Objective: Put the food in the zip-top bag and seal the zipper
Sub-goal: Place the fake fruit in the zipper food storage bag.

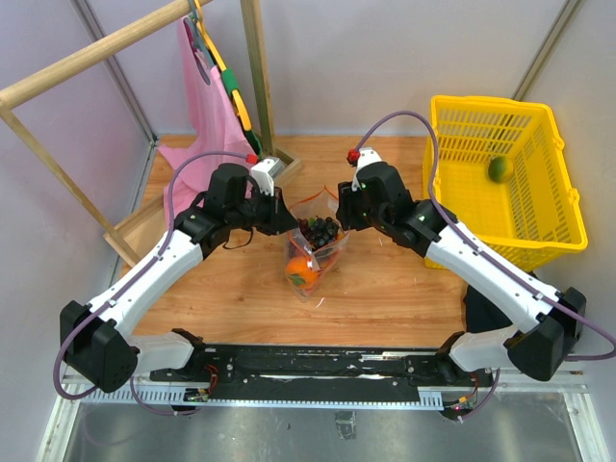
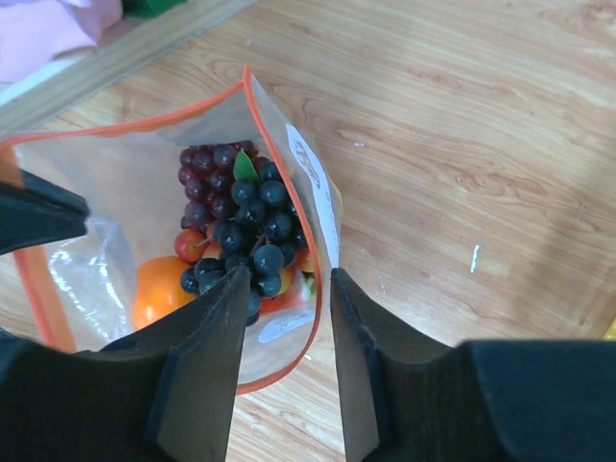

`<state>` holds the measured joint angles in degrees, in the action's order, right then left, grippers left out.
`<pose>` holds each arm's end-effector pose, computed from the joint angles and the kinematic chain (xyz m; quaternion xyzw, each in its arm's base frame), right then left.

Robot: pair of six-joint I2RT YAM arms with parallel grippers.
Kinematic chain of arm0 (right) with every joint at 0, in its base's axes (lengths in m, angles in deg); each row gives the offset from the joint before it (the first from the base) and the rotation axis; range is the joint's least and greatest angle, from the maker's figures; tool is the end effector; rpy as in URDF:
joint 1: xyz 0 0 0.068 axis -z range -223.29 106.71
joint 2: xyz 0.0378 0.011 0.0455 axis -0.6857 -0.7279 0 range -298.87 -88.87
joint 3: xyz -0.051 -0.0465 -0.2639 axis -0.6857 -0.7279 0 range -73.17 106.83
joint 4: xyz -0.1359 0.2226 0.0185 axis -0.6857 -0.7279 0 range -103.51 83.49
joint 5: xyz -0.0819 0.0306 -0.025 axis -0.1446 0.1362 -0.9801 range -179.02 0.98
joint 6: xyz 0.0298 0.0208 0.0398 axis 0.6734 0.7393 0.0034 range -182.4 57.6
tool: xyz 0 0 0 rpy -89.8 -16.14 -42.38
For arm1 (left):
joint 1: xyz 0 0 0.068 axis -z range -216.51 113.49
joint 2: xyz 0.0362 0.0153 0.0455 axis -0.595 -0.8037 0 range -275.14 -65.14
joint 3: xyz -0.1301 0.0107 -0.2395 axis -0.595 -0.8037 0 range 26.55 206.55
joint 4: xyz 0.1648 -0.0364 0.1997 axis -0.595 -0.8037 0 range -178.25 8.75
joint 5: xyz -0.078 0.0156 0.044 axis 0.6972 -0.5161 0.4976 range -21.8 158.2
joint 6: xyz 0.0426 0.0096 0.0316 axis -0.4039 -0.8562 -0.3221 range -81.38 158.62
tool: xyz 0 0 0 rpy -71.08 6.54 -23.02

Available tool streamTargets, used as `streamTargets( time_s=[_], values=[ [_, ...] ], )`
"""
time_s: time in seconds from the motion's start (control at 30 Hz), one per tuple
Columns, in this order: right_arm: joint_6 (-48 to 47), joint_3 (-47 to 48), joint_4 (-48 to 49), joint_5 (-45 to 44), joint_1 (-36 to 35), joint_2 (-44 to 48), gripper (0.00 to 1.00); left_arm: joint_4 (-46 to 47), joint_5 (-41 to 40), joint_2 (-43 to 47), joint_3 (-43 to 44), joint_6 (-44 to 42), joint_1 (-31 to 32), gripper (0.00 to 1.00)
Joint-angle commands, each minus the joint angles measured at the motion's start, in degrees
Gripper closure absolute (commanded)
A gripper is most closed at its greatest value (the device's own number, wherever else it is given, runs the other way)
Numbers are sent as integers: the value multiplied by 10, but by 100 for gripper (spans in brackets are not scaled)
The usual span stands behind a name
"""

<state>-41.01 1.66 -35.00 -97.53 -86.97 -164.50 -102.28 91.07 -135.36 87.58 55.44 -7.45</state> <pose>0.2174 0.2004 0.3723 -0.1295 0.8516 0.2171 0.4593 0.2331 -0.1454 0.3282 0.1889 0.8344 -0.3487 0.3828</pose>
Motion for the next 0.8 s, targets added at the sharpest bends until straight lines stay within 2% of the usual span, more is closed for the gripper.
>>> streamTargets(
  time_s=[0.0, 0.13, 0.17, 0.4, 0.7, 0.77],
  values=[
    [-15, -18, -14, -29, 8, -20, 66, 19, 12, 13, -2, 0, -4, 100],
    [-25, -2, -22, -32, 9, -30, 95, 16, 12, 16, 3, -3, -4, 100],
    [-29, 10, -26, -28, 8, -29, 99, 13, 12, 17, 5, -4, -4, 100],
    [-49, 69, -57, -28, 8, -15, 99, -39, -3, 8, 52, -18, -4, 100],
    [-49, 42, -60, -55, 9, -25, 99, -51, -9, -1, 55, -27, -3, 100],
    [-56, 42, -59, -57, 10, -29, 96, -48, -6, -3, 51, -25, -3, 100]
  ],
)
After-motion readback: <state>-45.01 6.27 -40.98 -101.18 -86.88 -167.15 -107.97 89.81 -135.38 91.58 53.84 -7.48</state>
